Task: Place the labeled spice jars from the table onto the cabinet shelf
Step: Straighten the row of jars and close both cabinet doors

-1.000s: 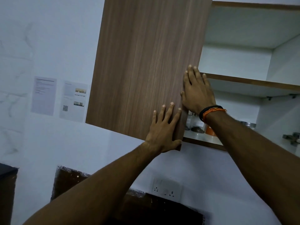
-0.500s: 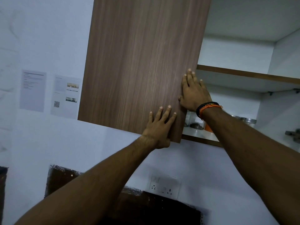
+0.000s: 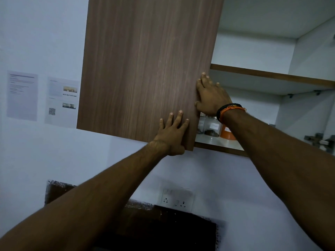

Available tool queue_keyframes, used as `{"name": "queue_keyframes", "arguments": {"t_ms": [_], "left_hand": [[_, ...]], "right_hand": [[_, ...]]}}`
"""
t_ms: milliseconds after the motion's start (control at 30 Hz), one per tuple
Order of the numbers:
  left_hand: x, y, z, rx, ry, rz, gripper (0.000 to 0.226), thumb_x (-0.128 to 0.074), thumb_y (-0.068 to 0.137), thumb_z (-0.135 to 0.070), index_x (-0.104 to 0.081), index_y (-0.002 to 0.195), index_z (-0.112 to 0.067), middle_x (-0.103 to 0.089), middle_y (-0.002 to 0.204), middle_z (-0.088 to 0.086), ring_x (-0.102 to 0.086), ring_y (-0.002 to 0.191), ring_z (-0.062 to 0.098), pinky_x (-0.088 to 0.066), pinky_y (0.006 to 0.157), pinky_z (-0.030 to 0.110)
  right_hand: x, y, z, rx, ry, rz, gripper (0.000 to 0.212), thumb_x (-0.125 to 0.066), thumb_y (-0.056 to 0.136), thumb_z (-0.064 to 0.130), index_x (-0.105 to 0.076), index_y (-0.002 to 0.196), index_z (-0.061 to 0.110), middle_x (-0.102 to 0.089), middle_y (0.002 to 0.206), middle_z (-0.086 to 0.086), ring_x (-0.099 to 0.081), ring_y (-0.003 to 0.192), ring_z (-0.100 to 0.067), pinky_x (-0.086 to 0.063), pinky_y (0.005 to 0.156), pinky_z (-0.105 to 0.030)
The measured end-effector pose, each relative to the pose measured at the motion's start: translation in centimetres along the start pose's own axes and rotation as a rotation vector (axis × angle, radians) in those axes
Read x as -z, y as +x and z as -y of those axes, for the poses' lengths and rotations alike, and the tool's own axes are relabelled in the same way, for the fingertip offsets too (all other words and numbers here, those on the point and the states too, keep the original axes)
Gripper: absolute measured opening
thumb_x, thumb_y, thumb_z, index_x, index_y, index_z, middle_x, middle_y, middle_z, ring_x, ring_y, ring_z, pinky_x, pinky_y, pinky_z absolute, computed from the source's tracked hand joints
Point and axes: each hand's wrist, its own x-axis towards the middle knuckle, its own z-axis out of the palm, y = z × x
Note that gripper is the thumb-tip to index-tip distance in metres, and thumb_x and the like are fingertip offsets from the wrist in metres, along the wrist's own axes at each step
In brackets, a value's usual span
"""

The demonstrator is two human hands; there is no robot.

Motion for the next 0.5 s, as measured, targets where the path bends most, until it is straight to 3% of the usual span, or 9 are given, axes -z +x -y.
{"name": "queue_keyframes", "arguments": {"t_ms": [133, 200, 300, 400, 500], "left_hand": [[0.5, -0.9, -2.5, -0.114, -0.171, -0.048, 0.089, -0.068, 0.088, -0.032, -0.017, 0.159, -0.015, -0.010, 0.166, 0.015, -0.014, 0.152, 0.038, -0.019, 0.123, 0.056], [0.4, -1.1, -4.2, -0.249, -0.243, -0.049, 0.080, -0.069, 0.089, -0.028, -0.027, 0.156, -0.015, -0.028, 0.161, 0.012, -0.031, 0.146, 0.031, -0.031, 0.119, 0.048], [0.1, -1.1, -8.4, -0.370, -0.321, 0.053, 0.082, -0.068, 0.092, -0.029, -0.023, 0.158, -0.015, -0.027, 0.164, 0.007, -0.026, 0.149, 0.026, -0.030, 0.120, 0.043], [-0.4, -1.2, -13.1, -0.483, -0.361, 0.103, 0.080, -0.067, 0.093, -0.030, -0.023, 0.158, -0.013, -0.028, 0.163, 0.008, -0.027, 0.148, 0.026, -0.026, 0.118, 0.037], [-0.2, -1.4, -17.9, -0.620, -0.417, 0.117, 0.073, -0.062, 0.096, -0.024, -0.023, 0.158, -0.014, -0.029, 0.163, 0.008, -0.029, 0.147, 0.024, -0.024, 0.118, 0.033]], "right_hand": [[0.3, -3.8, -1.8, -0.096, 0.079, -0.062, 0.051, -0.058, 0.091, 0.020, -0.050, 0.139, 0.003, -0.033, 0.160, -0.018, -0.055, 0.123, -0.039, -0.046, 0.100, -0.045], [0.8, -5.9, -3.1, -0.119, 0.066, -0.103, 0.042, -0.057, 0.092, 0.021, -0.062, 0.131, 0.007, -0.053, 0.146, -0.014, -0.059, 0.119, -0.035, -0.048, 0.098, -0.043], [3.1, -9.2, -6.1, -0.134, 0.018, -0.158, 0.030, -0.057, 0.093, 0.022, -0.071, 0.117, 0.010, -0.069, 0.125, -0.010, -0.064, 0.112, -0.029, -0.051, 0.097, -0.042], [6.4, -12.6, -9.5, -0.166, -0.105, -0.172, 0.024, -0.055, 0.090, 0.017, -0.077, 0.097, 0.007, -0.075, 0.099, -0.013, -0.068, 0.092, -0.030, -0.058, 0.082, -0.040], [9.9, -16.6, -12.7, -0.237, -0.245, -0.151, 0.025, -0.053, 0.088, 0.016, -0.076, 0.089, 0.007, -0.071, 0.090, -0.016, -0.063, 0.092, -0.033, -0.057, 0.075, -0.042]]}}
